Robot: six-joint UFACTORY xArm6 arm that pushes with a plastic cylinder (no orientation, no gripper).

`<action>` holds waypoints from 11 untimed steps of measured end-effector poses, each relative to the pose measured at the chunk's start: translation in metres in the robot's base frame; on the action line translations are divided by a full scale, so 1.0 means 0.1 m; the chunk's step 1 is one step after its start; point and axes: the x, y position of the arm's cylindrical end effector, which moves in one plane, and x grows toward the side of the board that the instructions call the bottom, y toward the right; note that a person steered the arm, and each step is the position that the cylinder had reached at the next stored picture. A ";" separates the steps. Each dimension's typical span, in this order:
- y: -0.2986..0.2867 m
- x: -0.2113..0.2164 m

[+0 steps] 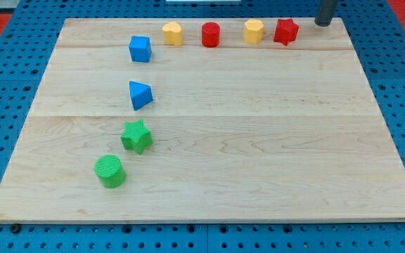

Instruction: Place the red star below the red circle

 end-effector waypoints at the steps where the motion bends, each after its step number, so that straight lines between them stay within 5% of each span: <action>1: -0.01 0.00; 5: -0.05 0.00; 7: -0.62 0.00; 9: -0.66 0.22; 11: -1.35 0.91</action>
